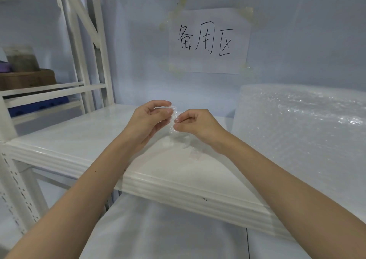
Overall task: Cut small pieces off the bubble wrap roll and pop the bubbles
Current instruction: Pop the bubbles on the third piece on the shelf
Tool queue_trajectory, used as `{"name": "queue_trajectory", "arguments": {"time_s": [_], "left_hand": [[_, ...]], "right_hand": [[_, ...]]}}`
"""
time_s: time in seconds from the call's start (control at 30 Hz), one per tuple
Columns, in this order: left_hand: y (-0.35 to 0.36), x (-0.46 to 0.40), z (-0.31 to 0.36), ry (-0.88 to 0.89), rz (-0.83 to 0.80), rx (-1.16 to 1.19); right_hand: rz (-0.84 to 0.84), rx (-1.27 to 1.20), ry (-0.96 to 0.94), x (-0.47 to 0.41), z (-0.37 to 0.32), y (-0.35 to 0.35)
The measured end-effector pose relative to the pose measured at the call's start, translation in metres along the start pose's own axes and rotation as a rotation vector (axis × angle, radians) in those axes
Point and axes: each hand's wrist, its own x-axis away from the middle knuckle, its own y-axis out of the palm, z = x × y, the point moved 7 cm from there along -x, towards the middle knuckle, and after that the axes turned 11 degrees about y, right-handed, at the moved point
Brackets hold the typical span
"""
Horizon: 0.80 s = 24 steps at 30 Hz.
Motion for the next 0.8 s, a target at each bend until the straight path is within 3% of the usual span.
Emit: {"name": "queue_trajectory", "arguments": {"time_s": [0.5, 0.8], "left_hand": [[0.0, 0.001, -0.004, -0.034, -0.002, -0.002], [0.006, 0.005, -0.01, -0.086, -0.072, -0.038]], "right_hand": [[0.039, 0.099, -0.015, 0.0, -0.002, -0.001], [0.106, -0.046, -0.015, -0.003, -0.003, -0.012]]}}
